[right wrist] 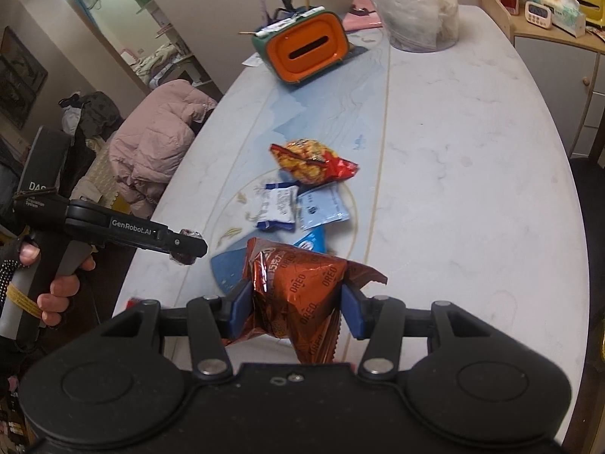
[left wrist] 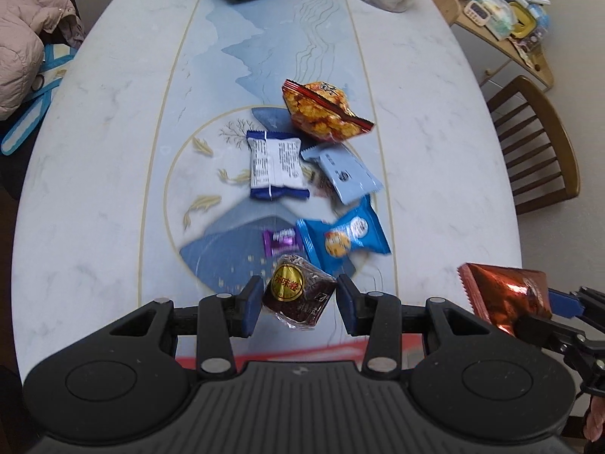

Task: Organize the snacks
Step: 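Carry the brown candy and copper bag into the white box with both tools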

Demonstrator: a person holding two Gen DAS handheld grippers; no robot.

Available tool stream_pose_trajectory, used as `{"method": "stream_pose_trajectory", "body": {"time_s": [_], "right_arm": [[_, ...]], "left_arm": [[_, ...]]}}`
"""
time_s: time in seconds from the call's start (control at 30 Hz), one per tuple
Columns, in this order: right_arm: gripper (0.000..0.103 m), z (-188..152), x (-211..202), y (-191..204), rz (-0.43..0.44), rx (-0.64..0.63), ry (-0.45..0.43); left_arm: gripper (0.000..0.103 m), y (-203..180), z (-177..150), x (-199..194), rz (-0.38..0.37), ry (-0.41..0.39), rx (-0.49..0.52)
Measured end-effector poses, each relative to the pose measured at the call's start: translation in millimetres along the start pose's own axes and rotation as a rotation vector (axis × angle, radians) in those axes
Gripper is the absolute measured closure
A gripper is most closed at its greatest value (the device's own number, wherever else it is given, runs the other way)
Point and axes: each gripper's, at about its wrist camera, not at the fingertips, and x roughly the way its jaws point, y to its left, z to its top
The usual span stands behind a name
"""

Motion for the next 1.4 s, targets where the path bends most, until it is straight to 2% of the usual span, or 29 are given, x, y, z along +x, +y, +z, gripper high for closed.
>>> {"method": "stream_pose_trajectory", "body": {"time_s": [0.23,0.5,0.73,1.03,1.4], "right_arm": [[0.054,-20.3,-6.0,23.3,0.005,-0.038,0.012],[0.054,-48.2,1.7,48.0,0.009,-0.090,0.062],[0.054,-78.8,21.3,67.7,-0.014,-0.146,0.128],[0.054,-108.7,51.3,86.3,-0.071,-0.230,0.188],[0.054,-118.0,75.2,91.3,-0.111,-0.280,0.226]], "left_arm": [[0.062,-2.5,-41.9,-25.0,0.002,-0.010,0.030],[0.062,1.7,-82.9,-29.3,0.018,0.008,0.053],[0.062,7.5,-112.5,-8.6,0.045,0.061,0.060],[0.062,7.6,-134.8,26.8,0.084,0.125,0.072],[0.062,7.5,-143.9,61.3,0.150,0.186,0.080]]}}
